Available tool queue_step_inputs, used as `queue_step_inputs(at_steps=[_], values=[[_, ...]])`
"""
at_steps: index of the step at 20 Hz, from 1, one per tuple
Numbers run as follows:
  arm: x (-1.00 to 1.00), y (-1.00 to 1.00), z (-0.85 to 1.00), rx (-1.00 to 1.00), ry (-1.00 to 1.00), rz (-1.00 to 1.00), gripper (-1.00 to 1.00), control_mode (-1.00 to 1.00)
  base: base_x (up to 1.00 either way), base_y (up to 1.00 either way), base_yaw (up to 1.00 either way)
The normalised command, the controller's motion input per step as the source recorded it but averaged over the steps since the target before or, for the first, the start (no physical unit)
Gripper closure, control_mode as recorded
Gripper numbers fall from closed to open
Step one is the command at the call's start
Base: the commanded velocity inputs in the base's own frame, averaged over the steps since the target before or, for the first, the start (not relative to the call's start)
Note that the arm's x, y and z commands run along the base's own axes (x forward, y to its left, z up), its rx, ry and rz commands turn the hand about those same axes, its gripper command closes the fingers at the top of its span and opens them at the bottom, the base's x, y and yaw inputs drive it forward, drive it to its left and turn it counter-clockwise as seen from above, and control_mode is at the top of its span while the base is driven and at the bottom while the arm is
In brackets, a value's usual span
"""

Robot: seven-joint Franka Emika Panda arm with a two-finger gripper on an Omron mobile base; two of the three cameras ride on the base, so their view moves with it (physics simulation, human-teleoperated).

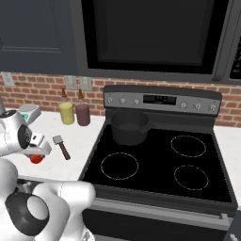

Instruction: Put the tomato and broccoli in the pot. Retrieve the spatula and lightly stir the vegetables in the pot.

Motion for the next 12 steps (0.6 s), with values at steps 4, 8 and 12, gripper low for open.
queue_step_inputs(at_steps=[4, 8, 12], values=[[0.14, -0.87, 0.97, 0.0, -0.23, -0.14, 1.0, -1.0, 0.0, 0.0, 0.0], [0.48, -0.95, 0.82, 0.0, -0.15, -0.15, 1.0, -1.0, 0.0, 0.0, 0.0], [0.52, -0.91, 0.8, 0.0, -0.14, -0.14, 1.0, -1.0, 0.0, 0.0, 0.0]])
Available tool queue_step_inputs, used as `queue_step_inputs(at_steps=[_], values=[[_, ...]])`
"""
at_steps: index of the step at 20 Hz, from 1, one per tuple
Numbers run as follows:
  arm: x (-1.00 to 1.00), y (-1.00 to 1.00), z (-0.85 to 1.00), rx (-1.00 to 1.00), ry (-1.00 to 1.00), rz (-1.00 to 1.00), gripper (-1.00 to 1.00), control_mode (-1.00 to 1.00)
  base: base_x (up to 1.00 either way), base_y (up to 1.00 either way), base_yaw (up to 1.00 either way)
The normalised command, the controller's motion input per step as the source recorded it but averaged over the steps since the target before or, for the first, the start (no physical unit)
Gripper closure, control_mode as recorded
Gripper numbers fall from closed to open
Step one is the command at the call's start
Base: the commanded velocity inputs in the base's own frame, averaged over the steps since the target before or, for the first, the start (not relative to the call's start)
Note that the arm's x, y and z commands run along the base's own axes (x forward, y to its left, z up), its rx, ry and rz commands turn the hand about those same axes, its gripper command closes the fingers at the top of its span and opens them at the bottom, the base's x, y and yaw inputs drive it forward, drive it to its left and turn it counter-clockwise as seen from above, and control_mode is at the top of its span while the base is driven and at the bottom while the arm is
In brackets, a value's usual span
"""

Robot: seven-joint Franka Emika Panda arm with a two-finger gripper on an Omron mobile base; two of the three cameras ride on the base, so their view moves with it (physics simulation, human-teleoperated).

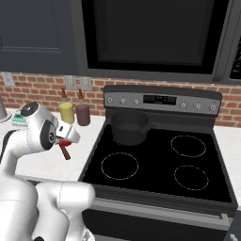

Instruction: Put the tomato and broccoli in the pot. Retrieve the spatula and lightly stir the vegetables in the pot.

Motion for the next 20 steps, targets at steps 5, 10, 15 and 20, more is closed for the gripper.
queue_step_inputs(at_steps=[5, 10, 15, 20], values=[[0.49, -0.82, 0.63, 0.0, -0.1, -0.15, 1.0, -1.0, 0.0, 0.0, 0.0], [0.67, -0.76, 0.32, 0.0, -0.02, -0.15, 1.0, -1.0, 0.0, 0.0, 0.0], [0.87, -0.65, 0.14, 0.0, 0.0, -0.11, 1.0, -1.0, 0.0, 0.0, 0.0], [0.79, -0.41, 0.0, 0.0, 0.0, -0.04, 1.0, -1.0, 0.0, 0.0, 0.0]])
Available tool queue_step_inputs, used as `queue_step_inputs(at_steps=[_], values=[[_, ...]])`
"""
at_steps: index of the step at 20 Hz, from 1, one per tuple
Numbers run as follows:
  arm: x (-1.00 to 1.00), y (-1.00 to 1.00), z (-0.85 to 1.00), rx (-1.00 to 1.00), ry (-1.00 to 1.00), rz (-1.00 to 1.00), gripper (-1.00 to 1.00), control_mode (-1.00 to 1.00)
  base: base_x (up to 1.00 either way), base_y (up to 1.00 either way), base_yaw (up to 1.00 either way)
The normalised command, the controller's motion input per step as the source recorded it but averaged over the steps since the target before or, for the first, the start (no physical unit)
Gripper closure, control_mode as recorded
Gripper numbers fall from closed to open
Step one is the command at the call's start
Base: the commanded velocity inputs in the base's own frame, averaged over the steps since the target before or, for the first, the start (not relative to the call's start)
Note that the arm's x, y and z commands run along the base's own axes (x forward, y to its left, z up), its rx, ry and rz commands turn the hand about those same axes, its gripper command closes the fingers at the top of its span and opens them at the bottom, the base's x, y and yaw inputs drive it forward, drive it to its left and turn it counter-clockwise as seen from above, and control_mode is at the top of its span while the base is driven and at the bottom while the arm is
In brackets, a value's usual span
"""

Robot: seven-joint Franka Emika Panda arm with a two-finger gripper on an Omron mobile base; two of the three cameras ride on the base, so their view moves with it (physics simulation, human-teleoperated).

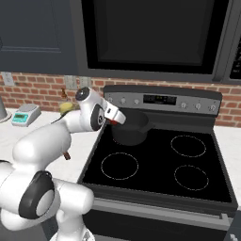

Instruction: Put the tomato and broccoli in the pot. Retrieve the spatula and lightly stir the vegetables in the pot.

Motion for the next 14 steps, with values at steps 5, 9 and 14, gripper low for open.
queue_step_inputs(at_steps=[5, 9, 14], values=[[0.55, -0.28, -0.11, 0.0, 0.0, 0.0, 1.0, -1.0, 0.0, 0.0, 0.0], [0.47, -0.23, -0.32, 0.0, 0.0, 0.0, 1.0, -1.0, 0.0, 0.0, 0.0], [0.44, -0.17, -0.39, 0.0, 0.0, 0.0, 1.0, -1.0, 0.0, 0.0, 0.0]])
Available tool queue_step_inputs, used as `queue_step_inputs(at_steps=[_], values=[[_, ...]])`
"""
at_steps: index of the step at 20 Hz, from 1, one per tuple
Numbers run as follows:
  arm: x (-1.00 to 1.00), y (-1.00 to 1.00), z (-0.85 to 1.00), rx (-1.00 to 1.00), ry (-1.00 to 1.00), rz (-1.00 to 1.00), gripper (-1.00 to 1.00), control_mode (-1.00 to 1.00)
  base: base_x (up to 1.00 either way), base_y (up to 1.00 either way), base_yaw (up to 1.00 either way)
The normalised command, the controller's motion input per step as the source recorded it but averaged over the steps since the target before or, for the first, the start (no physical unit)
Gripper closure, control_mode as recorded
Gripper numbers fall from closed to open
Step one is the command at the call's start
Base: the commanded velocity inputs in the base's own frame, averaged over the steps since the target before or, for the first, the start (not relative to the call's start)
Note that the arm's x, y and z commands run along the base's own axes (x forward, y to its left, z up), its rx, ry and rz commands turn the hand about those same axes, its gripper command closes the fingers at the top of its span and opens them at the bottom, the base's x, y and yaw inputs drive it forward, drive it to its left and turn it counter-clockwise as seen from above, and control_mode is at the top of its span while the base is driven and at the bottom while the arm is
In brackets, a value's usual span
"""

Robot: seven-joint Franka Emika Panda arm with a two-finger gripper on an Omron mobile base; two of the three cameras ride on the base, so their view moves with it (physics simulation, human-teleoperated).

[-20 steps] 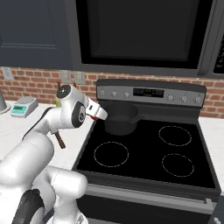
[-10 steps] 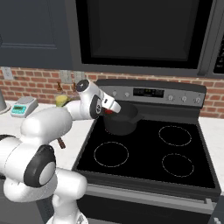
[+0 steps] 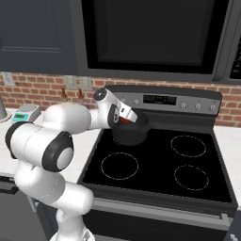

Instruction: Put the tomato and broccoli in the pot. Retrieve the spatula and lightly stir the vegetables in the pot.

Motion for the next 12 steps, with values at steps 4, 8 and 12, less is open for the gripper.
queue_step_inputs(at_steps=[4, 8, 12], values=[[0.37, 0.0, -0.47, 0.0, 0.0, 0.0, 1.0, -1.0, 0.0, 0.0, 0.0], [0.37, 0.0, -0.31, 0.0, 0.0, 0.0, 1.0, -1.0, 0.0, 0.0, 0.0], [0.31, -0.03, -0.12, 0.0, 0.0, 0.0, 1.0, -1.0, 0.0, 0.0, 0.0]])
